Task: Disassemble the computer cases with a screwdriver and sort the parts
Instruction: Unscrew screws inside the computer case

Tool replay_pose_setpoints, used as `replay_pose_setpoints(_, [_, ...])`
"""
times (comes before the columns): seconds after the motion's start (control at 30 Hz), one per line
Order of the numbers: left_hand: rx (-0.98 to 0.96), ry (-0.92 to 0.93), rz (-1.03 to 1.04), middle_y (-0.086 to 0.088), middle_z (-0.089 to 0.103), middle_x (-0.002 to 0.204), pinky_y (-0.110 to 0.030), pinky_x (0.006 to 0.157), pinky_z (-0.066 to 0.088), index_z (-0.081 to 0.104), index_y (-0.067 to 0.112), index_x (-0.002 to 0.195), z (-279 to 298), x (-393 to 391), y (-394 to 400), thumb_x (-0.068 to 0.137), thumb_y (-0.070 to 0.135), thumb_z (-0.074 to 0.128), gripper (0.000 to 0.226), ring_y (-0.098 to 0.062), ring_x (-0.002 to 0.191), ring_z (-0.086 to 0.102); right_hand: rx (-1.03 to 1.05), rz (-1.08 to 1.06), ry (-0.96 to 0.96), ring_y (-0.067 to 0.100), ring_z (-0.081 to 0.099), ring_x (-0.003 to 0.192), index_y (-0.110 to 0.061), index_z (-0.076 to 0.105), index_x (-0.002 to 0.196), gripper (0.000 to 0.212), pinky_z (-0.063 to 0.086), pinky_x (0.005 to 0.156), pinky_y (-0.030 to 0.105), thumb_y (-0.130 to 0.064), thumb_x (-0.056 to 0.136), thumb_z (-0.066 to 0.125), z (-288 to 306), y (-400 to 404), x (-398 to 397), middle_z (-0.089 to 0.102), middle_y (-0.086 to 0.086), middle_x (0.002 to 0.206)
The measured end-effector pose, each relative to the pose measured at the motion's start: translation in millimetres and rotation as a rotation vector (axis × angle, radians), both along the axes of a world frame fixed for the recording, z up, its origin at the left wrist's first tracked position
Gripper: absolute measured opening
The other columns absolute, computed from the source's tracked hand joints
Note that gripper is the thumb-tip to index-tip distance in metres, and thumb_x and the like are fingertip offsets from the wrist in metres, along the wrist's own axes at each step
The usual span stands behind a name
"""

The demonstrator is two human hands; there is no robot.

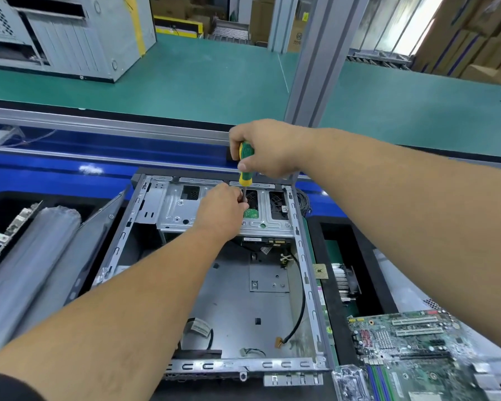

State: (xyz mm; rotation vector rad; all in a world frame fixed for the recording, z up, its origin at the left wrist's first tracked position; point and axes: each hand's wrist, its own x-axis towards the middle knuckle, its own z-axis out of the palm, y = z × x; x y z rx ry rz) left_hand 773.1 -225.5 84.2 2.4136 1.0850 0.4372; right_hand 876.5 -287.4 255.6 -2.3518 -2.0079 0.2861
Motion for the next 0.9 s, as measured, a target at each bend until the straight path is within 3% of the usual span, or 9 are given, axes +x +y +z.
replay_pose_setpoints(0.07, [-0.007,-0.012,0.009,-0.003,0.064,0.097,-0.038,0.076,0.057,0.074,0.017,0.100,-1,0,0,0.100,0.031,0.067,0.016,-0.022,0.086,0.065,-0.019,0.013,-0.006,0.006,0.052,0.076,-0.030,0.060,0.102,0.011,0.034,0.056,0.026,-0.029,0.096,0.070,0,1,2,0.055,-0.013,0.086])
replay_pose_setpoints(0.17, [-0.023,-0.037,0.012,0.001,0.061,0.092,-0.038,0.078,0.057,0.073,0.019,0.100,-1,0,-1,0.099,0.031,0.068,0.013,-0.022,0.086,0.065,0.000,-0.040,-0.001,0.014,0.056,0.083,-0.026,0.057,0.102,0.011,0.035,0.057,0.028,-0.033,0.099,0.064,-5,4,2,0.056,-0.009,0.089])
replay_pose_setpoints(0.27, [-0.021,-0.088,-0.006,0.008,0.056,0.085,-0.035,0.077,0.055,0.072,0.023,0.102,-2,-2,-2,0.099,0.030,0.068,0.009,-0.019,0.083,0.062,0.037,-0.155,-0.037,0.011,0.049,0.074,-0.020,0.050,0.101,0.031,0.030,0.054,0.029,-0.050,0.105,0.046,-8,6,0,0.050,-0.006,0.083])
replay_pose_setpoints(0.33, [-0.005,-0.104,-0.025,0.006,0.057,0.093,-0.037,0.078,0.054,0.071,0.026,0.104,-3,-2,-3,0.101,0.030,0.064,0.009,-0.018,0.085,0.060,0.048,-0.188,-0.107,0.015,0.049,0.074,-0.018,0.050,0.103,0.034,0.029,0.053,0.029,-0.049,0.108,0.039,-9,7,0,0.050,-0.003,0.082])
replay_pose_setpoints(0.47, [0.004,-0.094,-0.026,0.002,0.057,0.100,-0.038,0.077,0.052,0.070,0.024,0.102,-3,-1,-3,0.104,0.033,0.058,0.016,-0.019,0.085,0.059,0.023,-0.134,-0.077,0.020,0.054,0.082,-0.018,0.053,0.105,0.021,0.032,0.054,0.029,-0.038,0.108,0.047,-9,9,1,0.054,-0.002,0.086])
replay_pose_setpoints(0.6, [-0.044,-0.063,0.010,0.001,0.062,0.084,-0.033,0.067,0.044,0.067,0.018,0.090,0,2,0,0.102,0.035,0.062,0.021,-0.023,0.079,0.062,0.004,-0.073,0.051,0.019,0.059,0.089,-0.020,0.060,0.106,0.007,0.040,0.060,0.028,-0.024,0.104,0.054,-5,6,3,0.064,-0.001,0.099])
replay_pose_setpoints(0.7, [-0.057,-0.061,0.033,0.001,0.060,0.077,-0.032,0.061,0.040,0.063,0.017,0.084,-1,3,1,0.100,0.037,0.065,0.026,-0.018,0.070,0.058,-0.026,-0.038,0.099,0.010,0.058,0.084,-0.023,0.064,0.103,0.013,0.043,0.060,0.026,-0.014,0.100,0.055,0,4,3,0.064,-0.005,0.100])
replay_pose_setpoints(0.83, [-0.025,-0.090,0.049,0.003,0.056,0.080,-0.033,0.065,0.038,0.061,0.018,0.083,-4,3,0,0.099,0.038,0.066,0.026,-0.017,0.071,0.054,-0.030,-0.044,0.116,0.016,0.059,0.094,-0.024,0.064,0.110,0.016,0.046,0.068,0.028,-0.016,0.101,0.053,-2,9,-3,0.063,-0.005,0.108])
replay_pose_setpoints(0.9, [-0.029,-0.095,0.042,0.005,0.056,0.078,-0.032,0.064,0.040,0.061,0.018,0.082,-5,3,0,0.099,0.038,0.066,0.027,-0.015,0.069,0.055,0.018,-0.149,0.049,0.021,0.057,0.094,-0.019,0.059,0.114,0.021,0.042,0.069,0.032,-0.032,0.106,0.045,-5,10,-6,0.062,0.001,0.104])
